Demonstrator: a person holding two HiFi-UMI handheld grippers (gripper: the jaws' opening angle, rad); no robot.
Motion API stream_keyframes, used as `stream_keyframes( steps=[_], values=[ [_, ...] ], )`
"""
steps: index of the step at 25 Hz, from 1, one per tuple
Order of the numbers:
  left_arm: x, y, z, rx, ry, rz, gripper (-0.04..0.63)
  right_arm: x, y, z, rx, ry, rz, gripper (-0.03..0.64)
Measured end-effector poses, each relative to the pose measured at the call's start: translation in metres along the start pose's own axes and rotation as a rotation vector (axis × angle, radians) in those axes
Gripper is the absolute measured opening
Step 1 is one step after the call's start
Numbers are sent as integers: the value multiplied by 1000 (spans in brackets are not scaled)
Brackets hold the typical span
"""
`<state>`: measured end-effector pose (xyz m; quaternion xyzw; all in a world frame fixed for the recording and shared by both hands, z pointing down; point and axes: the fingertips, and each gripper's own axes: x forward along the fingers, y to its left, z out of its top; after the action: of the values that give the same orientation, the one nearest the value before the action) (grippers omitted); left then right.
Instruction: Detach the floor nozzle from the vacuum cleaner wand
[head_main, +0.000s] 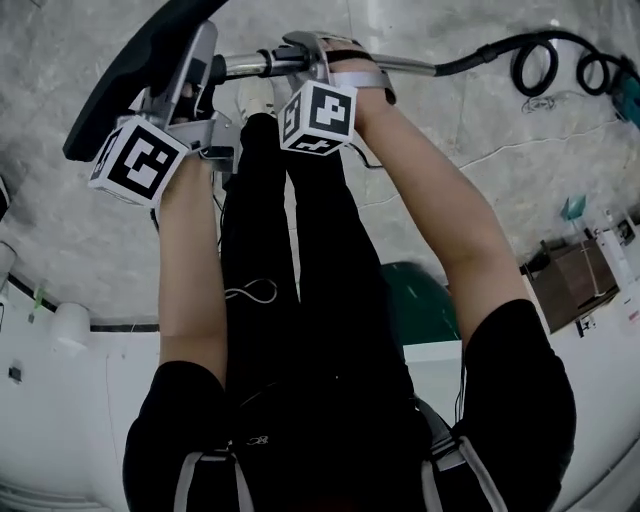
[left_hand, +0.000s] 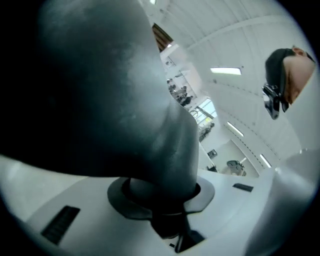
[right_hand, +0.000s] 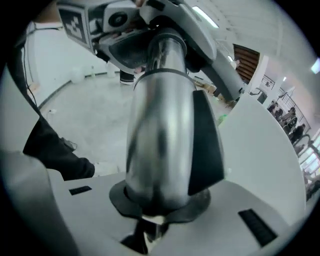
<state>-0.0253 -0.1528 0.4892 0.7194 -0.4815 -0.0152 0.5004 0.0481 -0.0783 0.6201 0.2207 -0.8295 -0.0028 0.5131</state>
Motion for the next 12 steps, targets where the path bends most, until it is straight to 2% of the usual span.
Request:
stream_keyframes(
  steps=[1,2,3,4,6,7,8,9,10,12],
  values=[
    [-2,10,0,-41,-8,37,110,3,1,-1,-14,18,-20,81],
    [-4,16,-2,-54,-9,54,110,6,9,-1,-27,24,23,81],
    [-7,18,-6,-23,-1,48,110,6,23,-2,-35,18,137,81],
    [-9,13,-12,47,14,14,110,3,43,-4,-37,2,316,81],
    [-14,-11,-25,184,49,-107,112,-20,78,-8,-25,-33,697,81],
    [-16,-19,-30,189,59,-159,112,-31,86,-11,-18,-37,799,81],
    [-16,-21,-31,150,58,-191,110,-35,86,-13,-14,-29,801,81],
    [-15,-16,-30,94,46,-196,110,-31,76,-15,-20,-14,701,81],
    [-13,-9,-28,41,28,-176,110,-20,61,-17,-36,2,532,81],
    [-13,7,-20,-48,-12,-75,110,-4,24,-18,-77,30,152,81]
  ],
)
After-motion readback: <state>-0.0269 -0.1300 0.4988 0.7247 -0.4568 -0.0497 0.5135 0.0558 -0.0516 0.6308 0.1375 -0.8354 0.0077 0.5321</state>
